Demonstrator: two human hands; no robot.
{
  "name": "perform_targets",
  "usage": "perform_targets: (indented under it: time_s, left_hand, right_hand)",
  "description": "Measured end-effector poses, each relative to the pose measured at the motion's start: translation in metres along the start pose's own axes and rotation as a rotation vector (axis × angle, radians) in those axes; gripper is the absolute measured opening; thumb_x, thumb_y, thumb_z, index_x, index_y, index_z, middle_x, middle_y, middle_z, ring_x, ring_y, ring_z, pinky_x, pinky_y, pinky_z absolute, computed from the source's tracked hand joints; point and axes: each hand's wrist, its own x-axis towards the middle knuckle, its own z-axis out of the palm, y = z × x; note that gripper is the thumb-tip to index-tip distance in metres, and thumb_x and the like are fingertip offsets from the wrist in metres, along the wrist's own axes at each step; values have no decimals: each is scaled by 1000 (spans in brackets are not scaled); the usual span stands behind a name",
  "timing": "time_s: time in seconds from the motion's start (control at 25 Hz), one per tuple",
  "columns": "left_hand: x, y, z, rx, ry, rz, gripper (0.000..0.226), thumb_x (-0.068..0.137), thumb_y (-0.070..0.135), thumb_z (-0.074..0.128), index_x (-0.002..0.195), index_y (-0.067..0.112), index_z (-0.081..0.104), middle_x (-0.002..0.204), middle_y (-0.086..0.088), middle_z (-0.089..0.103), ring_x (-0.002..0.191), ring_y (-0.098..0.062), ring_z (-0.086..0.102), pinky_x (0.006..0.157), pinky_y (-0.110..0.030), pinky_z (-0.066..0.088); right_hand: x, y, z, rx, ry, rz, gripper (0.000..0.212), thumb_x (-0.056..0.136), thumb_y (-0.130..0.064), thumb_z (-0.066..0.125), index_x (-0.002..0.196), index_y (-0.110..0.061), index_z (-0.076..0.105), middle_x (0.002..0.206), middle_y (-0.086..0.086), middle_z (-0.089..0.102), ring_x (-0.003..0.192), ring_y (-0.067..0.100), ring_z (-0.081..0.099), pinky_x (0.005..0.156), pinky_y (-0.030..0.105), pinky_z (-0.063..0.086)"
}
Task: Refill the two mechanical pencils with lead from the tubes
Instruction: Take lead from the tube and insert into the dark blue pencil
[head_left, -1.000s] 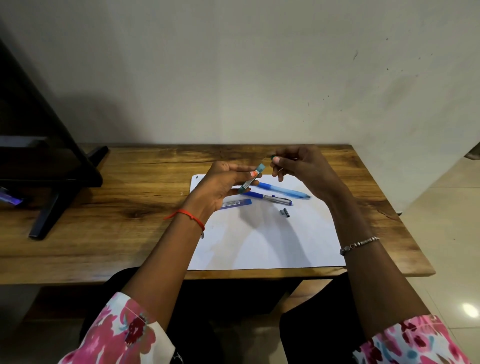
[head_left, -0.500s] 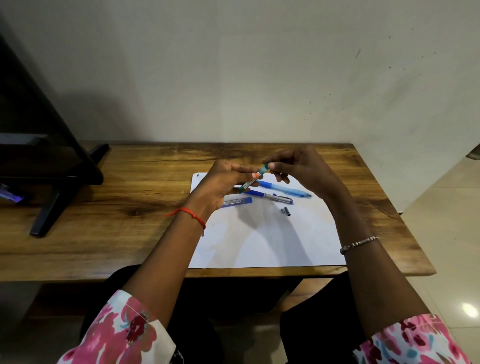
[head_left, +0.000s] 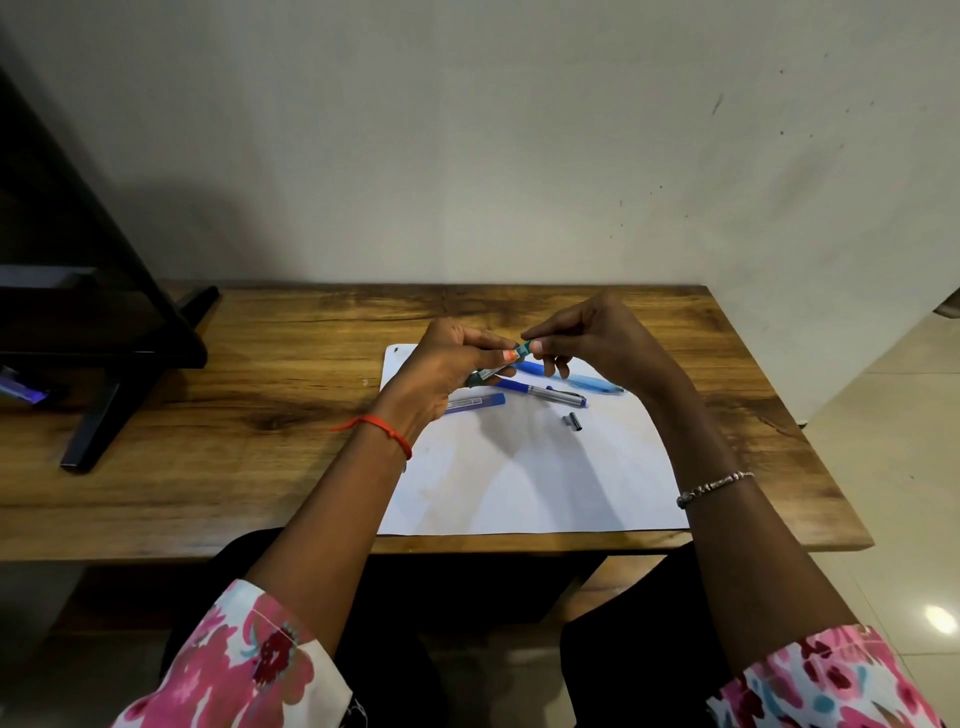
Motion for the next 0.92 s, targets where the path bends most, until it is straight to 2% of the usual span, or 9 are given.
perform_targets:
  time_s: [0.12,0.2,0.32,0.36,0.44,0.52,0.68,0.8,0.92]
  left_hand:
    - [2,0,-2,-10,-1,20,24,79,9,68,101,0,68,85,-4,68,72,-8,65,66,-17,54]
    - [5,-1,-3,8,19,44,22,81,9,66,101,-1,68,89,-6,68,72,-7,66,74,-21,53]
    - [5,-2,-4,62,16,72,22,85,5,60,104,-3,66,94,-10,67,72,-7,65,76,-20,53]
    - [5,-3,-3,81,1,80,21,85,3,60,104,-4,65,94,-10,67,71,-6,65,72,-18,53]
    - [5,-3,-1,108,-24,93,22,84,-2,59,104,-6,65,93,-12,67,64,-3,65,65,-14,54]
    - [6,-4,1,112,-37,104,22,83,-6,58,104,-7,65,95,-15,67,58,-3,66,65,-15,54]
    - [6,-4,5,125,-105,115,22,84,-10,55,103,-8,65,93,-15,66,57,-5,67,63,-14,56]
    - [8,-5,8,215,-73,151,21,82,-4,61,102,-3,67,100,-15,69,74,-11,67,68,-17,55]
    - [18,-16,11,641,89,309,17,82,5,65,96,8,72,106,-9,67,94,-19,61,75,-25,48]
  right_hand:
    - [-3,-1,-5,70,-82,61,17,80,8,65,96,9,69,54,-2,68,46,10,62,51,18,50]
    - [-6,0,-3,70,-190,181,15,80,9,65,94,11,68,56,2,69,49,13,66,48,19,51]
    - [-6,2,5,-81,-304,339,13,81,2,67,92,7,69,62,10,70,48,18,67,42,21,49]
    - [-6,2,6,-140,-272,357,12,82,-2,68,92,4,70,63,13,69,44,17,65,40,20,46]
    - [-5,2,5,-153,-104,330,14,84,-9,67,89,4,70,65,16,67,37,13,58,35,18,40]
    - [-3,0,2,-1,53,293,19,85,-11,66,88,7,69,66,16,66,36,12,55,36,18,39]
    - [-4,-2,4,264,123,322,16,85,-13,66,89,2,69,74,12,70,45,13,59,44,19,45]
    - [-5,-1,0,344,217,347,14,85,-14,66,88,-1,70,80,12,70,51,13,62,47,18,47]
    - [-4,4,-7,378,421,344,19,86,-12,64,94,5,68,83,14,70,50,13,65,47,19,49]
